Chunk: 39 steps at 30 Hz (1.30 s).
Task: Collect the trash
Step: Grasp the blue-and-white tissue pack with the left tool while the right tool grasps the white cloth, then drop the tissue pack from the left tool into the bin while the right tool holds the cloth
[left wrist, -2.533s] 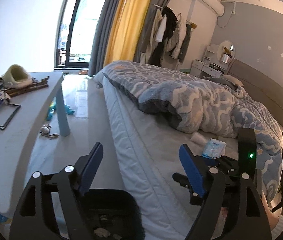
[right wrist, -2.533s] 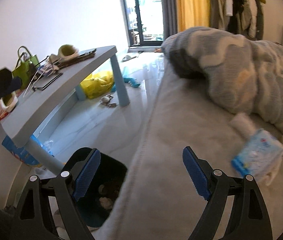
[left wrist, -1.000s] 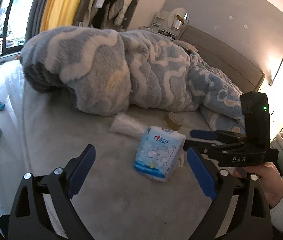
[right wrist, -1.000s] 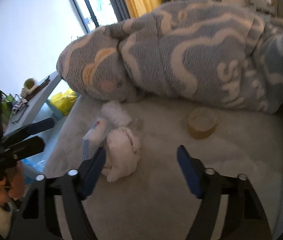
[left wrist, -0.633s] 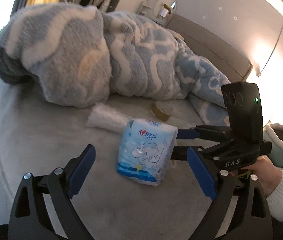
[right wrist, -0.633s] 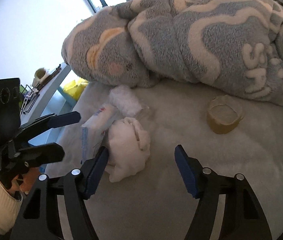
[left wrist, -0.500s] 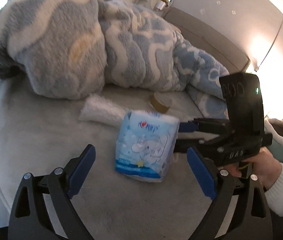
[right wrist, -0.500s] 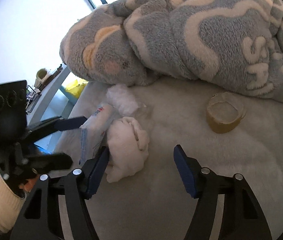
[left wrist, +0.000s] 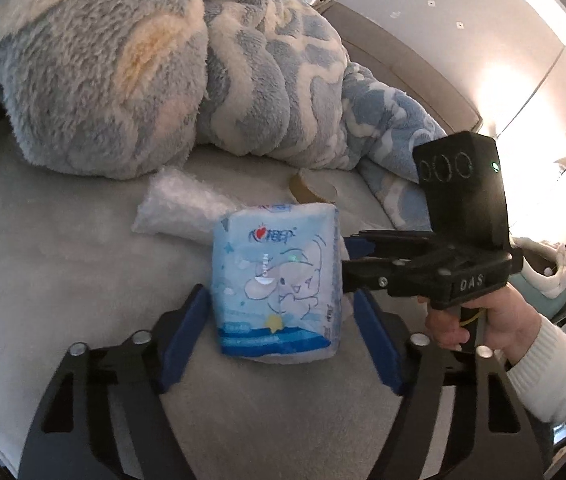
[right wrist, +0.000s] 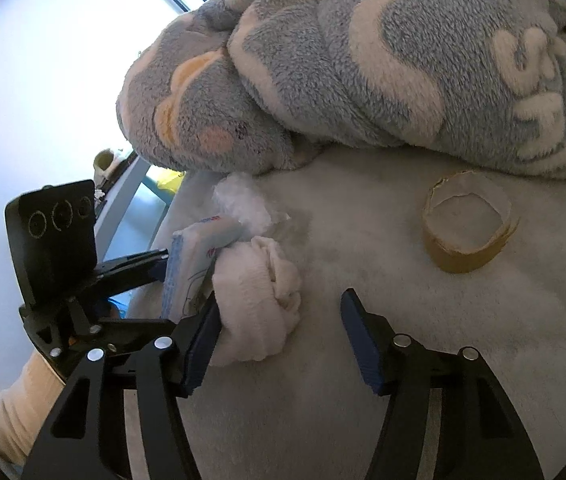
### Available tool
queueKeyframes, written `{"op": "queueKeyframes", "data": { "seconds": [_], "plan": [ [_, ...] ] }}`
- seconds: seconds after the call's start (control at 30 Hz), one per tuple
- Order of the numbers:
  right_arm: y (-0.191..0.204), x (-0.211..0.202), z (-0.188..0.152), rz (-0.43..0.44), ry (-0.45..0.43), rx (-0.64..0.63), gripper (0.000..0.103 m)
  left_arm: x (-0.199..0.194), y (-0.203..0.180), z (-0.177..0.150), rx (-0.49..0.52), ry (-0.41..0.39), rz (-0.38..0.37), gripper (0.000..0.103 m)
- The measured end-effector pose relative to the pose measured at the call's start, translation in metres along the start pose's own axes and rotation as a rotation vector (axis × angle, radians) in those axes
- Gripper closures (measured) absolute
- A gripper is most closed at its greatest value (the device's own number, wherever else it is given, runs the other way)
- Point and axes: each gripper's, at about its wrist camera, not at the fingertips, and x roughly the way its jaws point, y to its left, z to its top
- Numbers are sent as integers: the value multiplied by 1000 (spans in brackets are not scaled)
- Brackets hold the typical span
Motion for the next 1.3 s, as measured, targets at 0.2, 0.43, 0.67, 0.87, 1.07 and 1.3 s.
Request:
{"op": "queueKeyframes", "data": {
  "seconds": [0.2, 0.43, 0.67, 0.87, 1.07, 1.3],
  "plan": [
    [-10, -5, 1, 18, 4, 25, 46, 5, -8, -3, 46, 29, -19, 45],
    [-3, -2, 3, 24, 12, 16, 52, -4, -10, -6, 60, 14, 20, 49],
    [7, 7, 3, 21, 12, 25, 57, -23, -8, -8, 83, -3, 116, 51],
    [21, 10, 1, -32, -4, 8, 60, -48, -8, -11, 76, -52, 214, 52],
    [39, 9, -6, -106, -31, -28, 64, -67, -4, -17, 22, -77, 362, 53],
    [78, 19, -7, -178, -72, -64, 68, -98, -6, -32, -23, -128, 466, 53]
  ]
}}
